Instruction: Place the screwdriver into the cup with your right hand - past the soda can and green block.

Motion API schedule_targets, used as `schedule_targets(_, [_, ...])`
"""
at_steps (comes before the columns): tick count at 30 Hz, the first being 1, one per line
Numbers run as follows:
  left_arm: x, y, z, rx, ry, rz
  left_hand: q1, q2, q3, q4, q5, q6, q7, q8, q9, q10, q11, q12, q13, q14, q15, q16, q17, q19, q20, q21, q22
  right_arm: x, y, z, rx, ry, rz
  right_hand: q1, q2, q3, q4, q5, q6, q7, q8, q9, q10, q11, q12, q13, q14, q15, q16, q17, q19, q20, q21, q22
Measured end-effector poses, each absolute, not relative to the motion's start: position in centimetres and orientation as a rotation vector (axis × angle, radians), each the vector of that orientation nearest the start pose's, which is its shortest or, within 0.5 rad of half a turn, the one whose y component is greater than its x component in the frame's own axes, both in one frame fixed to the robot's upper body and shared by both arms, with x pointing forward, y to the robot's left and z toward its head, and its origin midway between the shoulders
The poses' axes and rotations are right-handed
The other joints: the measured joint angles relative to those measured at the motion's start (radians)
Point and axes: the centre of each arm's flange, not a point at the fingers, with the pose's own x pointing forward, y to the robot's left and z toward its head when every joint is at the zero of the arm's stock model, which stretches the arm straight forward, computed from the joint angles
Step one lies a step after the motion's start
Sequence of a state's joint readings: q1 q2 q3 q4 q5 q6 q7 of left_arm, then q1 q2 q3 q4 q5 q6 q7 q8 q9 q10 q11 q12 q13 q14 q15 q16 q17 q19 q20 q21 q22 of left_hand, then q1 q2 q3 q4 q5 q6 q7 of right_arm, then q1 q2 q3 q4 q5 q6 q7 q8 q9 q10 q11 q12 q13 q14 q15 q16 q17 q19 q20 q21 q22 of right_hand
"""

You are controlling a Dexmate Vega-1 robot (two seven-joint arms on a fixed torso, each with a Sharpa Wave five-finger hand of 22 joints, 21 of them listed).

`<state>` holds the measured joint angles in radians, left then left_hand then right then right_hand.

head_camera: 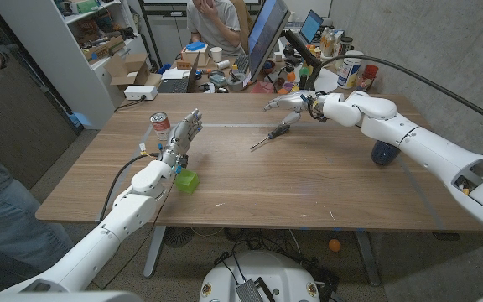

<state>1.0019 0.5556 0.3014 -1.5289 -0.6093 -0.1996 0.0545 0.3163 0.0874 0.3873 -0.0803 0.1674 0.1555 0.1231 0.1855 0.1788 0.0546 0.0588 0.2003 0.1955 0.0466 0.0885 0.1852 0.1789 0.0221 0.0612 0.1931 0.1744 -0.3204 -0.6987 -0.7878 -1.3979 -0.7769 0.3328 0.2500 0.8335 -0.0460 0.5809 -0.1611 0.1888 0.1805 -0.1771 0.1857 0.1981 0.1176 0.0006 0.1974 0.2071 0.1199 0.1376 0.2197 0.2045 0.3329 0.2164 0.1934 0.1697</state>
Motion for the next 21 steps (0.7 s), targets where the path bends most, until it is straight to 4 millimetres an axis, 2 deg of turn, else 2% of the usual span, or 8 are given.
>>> schedule_targets(1, [61.5, 28.6, -4.7, -0.021, -0.563, -0.18, 0.0, 0.0, 0.0, 0.0, 0.0, 0.0, 0.0, 0.0, 0.0, 0.0, 0.0, 0.0, 0.0, 0.0, 0.0, 0.0, 0.0, -0.001, 0.001, 0.0, 0.0, 64.3, -16.3, 10.7, -1.931, -0.792, 0.307, 0.0, 0.0, 0.0, 0.0, 0.0, 0.004, -0.004, 0.006, 0.0, 0.0, 0.0, 0.0, 0.0, 0.0, 0.0, 0.0, 0.0, 0.0, 0.0, 0.0, 0.0])
schedule_targets(9, [61.3, 28.6, -4.8, -0.025, -0.564, -0.176, 0.0, 0.0, 0.0, 0.0, 0.0, 0.004, 0.004, 0.0, 0.0, 0.0, 0.0, 0.0, 0.0, 0.0, 0.0, 0.0, 0.0, -0.001, 0.001, 0.0, 0.0, 64.9, -15.7, 10.4, -1.959, -0.78, 0.313, 0.0, 0.0, -0.001, 0.007, 0.004, 0.067, -0.034, 0.033, 0.005, 0.02, -0.02, 0.012, 0.005, 0.007, -0.012, 0.0, 0.0, 0.0, 0.0, 0.0, 0.005])
schedule_targets(21, [61.0, 28.5, -4.8, -0.021, -0.566, -0.175, 0.0, 0.0, 0.004, -0.004, 0.0, 0.007, 0.007, 0.0, 0.0, 0.0, 0.0, 0.0, 0.0, 0.0, 0.0, 0.0, 0.0, -0.001, 0.001, 0.0, 0.0, 65.8, -15.2, 9.9, -1.997, -0.774, 0.333, 0.0, 0.0, 0.004, 0.007, 0.004, 0.064, -0.032, 0.028, 0.004, 0.024, -0.024, 0.012, 0.005, 0.005, -0.024, 0.0, 0.0, 0.0, 0.0, 0.0, 0.005])
